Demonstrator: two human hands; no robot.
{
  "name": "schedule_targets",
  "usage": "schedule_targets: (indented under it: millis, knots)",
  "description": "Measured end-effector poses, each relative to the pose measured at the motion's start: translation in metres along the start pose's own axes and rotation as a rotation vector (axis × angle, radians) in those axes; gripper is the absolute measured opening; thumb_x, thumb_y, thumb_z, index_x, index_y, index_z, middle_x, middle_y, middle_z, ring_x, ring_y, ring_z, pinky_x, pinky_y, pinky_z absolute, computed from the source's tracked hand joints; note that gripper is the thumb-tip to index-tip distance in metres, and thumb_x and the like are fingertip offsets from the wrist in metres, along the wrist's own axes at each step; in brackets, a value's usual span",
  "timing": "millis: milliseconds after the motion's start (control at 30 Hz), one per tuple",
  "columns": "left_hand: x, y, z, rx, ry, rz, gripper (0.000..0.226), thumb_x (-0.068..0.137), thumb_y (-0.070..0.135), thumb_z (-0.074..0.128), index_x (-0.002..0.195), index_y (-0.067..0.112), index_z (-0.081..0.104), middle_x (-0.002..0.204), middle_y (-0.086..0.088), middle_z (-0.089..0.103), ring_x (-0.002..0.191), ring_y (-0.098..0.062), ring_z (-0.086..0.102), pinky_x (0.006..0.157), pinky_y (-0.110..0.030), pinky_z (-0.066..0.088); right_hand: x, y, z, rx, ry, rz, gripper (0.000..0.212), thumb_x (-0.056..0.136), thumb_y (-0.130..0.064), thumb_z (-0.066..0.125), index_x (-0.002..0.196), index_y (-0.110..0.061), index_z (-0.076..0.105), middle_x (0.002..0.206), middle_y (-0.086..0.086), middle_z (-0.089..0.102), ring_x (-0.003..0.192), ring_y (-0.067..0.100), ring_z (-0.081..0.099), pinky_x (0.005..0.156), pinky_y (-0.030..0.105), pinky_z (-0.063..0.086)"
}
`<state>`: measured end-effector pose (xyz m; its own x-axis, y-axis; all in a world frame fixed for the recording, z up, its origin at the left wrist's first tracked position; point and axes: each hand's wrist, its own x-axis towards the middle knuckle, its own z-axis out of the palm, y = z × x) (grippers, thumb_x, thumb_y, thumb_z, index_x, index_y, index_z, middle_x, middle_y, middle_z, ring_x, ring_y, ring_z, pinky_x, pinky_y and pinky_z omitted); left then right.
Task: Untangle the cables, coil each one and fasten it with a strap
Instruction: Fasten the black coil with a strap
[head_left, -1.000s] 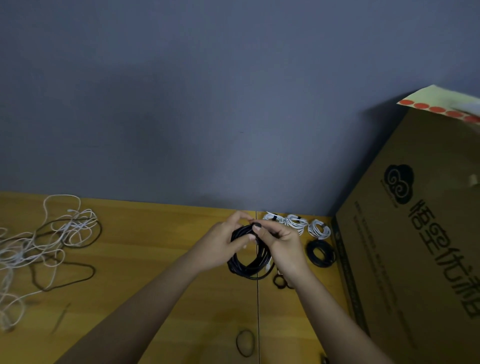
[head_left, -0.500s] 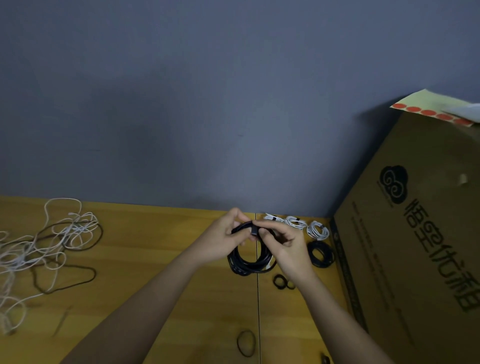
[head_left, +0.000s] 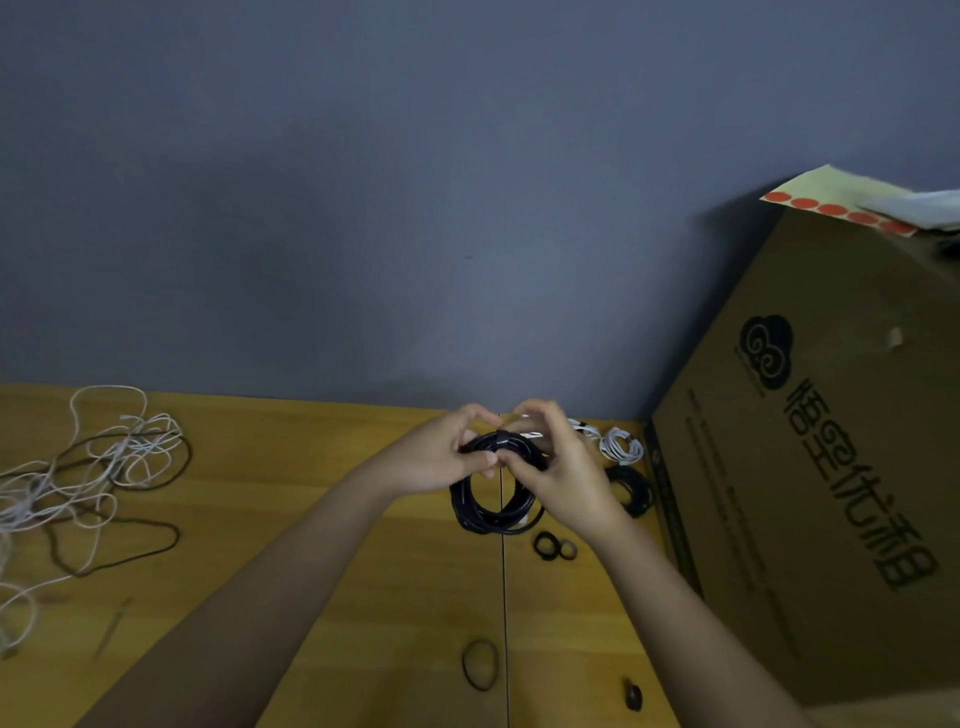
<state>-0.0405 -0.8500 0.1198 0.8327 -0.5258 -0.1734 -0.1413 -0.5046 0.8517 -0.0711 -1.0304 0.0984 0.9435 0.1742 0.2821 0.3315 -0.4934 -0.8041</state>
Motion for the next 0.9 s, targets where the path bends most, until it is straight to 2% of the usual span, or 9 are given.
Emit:
schedule_targets:
  millis: [100,167,267,367,433,500,667,767,900]
  knots:
    - [0.007,0.002,0.005,0.224,0.012,0.068,0.016,0.095,0.017,0.056,0.111,0.015,0.057,0.084,0.001,0.071,0.082,-0.008,0.068,0.068,-0.017,0.046,0.004,0.006,0.000,-0.055,-0.035,0.002,0.045,0.087,-0.014,0.068,0.121,-0.026,0.041,0.105,-0.021,0.052,0.102,0.005,0.054,0.091,0.039,0.048]
    - [0.013,0.001,0.007,0.282,0.040,0.093,0.014,0.096,0.018,0.055,0.108,0.013,0.059,0.078,0.006,0.067,0.074,-0.004,0.067,0.059,-0.012,0.044,0.006,0.010,-0.003,-0.054,-0.058,-0.019,0.045,0.090,-0.016,0.063,0.120,-0.034,0.036,0.107,-0.023,0.047,0.093,0.026,0.059,0.083,0.050,0.052]
    - [0.022,-0.003,0.012,0.379,0.086,0.098,0.013,0.097,0.021,0.053,0.106,0.013,0.058,0.073,0.008,0.063,0.070,-0.007,0.064,0.060,-0.019,0.046,0.006,0.018,-0.007,-0.023,-0.062,-0.011,0.053,0.090,-0.013,0.059,0.118,-0.049,0.032,0.115,-0.018,0.046,0.086,0.039,0.061,0.072,0.056,0.055]
    - [0.036,-0.009,0.019,0.470,0.143,0.080,0.018,0.099,0.026,0.050,0.105,0.011,0.056,0.079,-0.001,0.065,0.072,-0.017,0.063,0.066,-0.037,0.051,0.009,0.028,-0.003,0.048,0.023,0.068,0.057,0.092,-0.013,0.059,0.123,-0.052,0.032,0.120,-0.016,0.049,0.104,0.021,0.059,0.087,0.037,0.053]
    - [0.048,-0.014,0.020,0.483,0.186,0.053,0.020,0.099,0.029,0.048,0.106,0.012,0.056,0.082,-0.004,0.064,0.071,-0.020,0.061,0.066,-0.041,0.050,0.012,0.042,0.002,0.052,0.067,0.150,0.041,0.095,-0.023,0.056,0.128,-0.040,0.040,0.121,-0.013,0.054,0.112,0.006,0.054,0.093,0.023,0.046]
    - [0.063,-0.023,0.021,0.479,0.237,0.025,0.024,0.099,0.033,0.047,0.105,0.011,0.056,0.082,-0.006,0.064,0.071,-0.022,0.061,0.065,-0.041,0.051,0.017,0.057,0.008,0.053,0.007,0.232,0.033,0.100,-0.034,0.045,0.131,-0.028,0.046,0.119,-0.013,0.058,0.111,0.001,0.053,0.093,0.023,0.044]
    - [0.101,-0.052,0.033,0.383,0.267,-0.037,0.024,0.100,0.031,0.046,0.104,0.010,0.057,0.085,-0.005,0.067,0.071,-0.018,0.061,0.061,-0.033,0.046,0.033,0.096,0.027,0.090,-0.033,0.341,0.035,0.103,-0.035,0.030,0.131,-0.021,0.045,0.085,-0.011,0.055,0.075,-0.004,0.054,0.070,0.018,0.043]
    - [0.120,-0.074,0.044,0.231,0.294,-0.075,0.023,0.100,0.027,0.047,0.106,0.010,0.059,0.087,-0.004,0.070,0.071,-0.014,0.061,0.062,-0.027,0.046,0.044,0.119,0.043,0.054,0.014,0.386,0.026,0.104,-0.029,0.029,0.122,-0.019,0.044,0.082,-0.012,0.053,0.070,-0.007,0.053,0.059,0.011,0.039]
    - [0.143,-0.116,0.055,0.173,0.254,-0.152,0.021,0.101,0.027,0.046,0.098,0.011,0.058,0.079,0.000,0.063,0.072,-0.020,0.060,0.068,-0.034,0.048,0.053,0.148,0.066,0.036,-0.013,0.472,0.028,0.104,-0.030,0.028,0.122,-0.018,0.045,0.081,-0.009,0.054,0.068,0.002,0.052,0.054,0.014,0.035]
